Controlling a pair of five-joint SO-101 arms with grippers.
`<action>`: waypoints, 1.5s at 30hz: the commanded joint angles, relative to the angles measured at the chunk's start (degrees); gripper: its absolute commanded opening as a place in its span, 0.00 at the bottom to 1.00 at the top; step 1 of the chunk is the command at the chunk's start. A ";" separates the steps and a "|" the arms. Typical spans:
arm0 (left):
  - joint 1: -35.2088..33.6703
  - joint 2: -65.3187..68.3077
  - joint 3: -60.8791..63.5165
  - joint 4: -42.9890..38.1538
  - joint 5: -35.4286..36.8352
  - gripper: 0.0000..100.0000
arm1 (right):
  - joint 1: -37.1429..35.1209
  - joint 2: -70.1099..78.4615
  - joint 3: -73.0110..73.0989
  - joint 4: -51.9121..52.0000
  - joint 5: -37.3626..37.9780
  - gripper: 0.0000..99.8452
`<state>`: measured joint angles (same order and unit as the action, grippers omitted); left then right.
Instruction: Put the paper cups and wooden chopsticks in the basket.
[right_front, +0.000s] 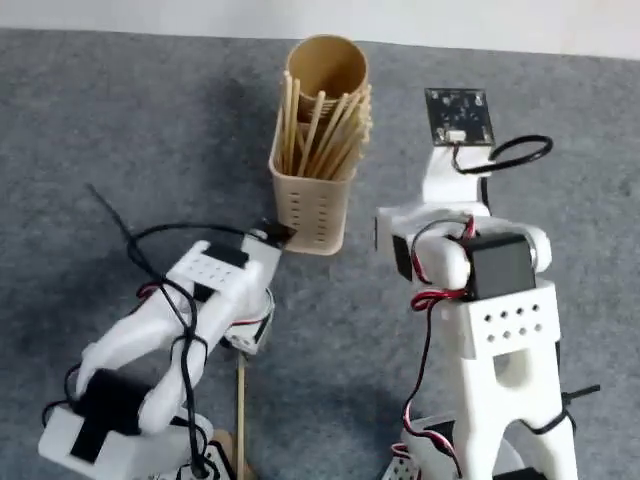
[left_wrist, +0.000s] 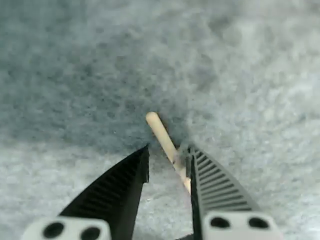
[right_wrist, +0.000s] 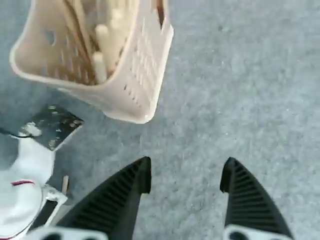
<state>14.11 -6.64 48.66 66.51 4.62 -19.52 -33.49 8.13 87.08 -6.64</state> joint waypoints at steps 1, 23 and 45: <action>1.01 4.97 -4.70 -0.35 2.46 0.14 | 1.19 -1.98 0.66 -1.27 0.26 0.23; 1.10 -5.32 -11.74 -0.70 -4.22 0.00 | 1.19 -2.24 1.01 1.19 0.44 0.23; 1.19 -26.86 -67.65 0.88 -3.78 0.00 | 0.84 -2.15 5.05 4.70 0.53 0.23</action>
<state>14.46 -32.66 -15.52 83.91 1.19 -19.16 -34.20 11.56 91.91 -6.64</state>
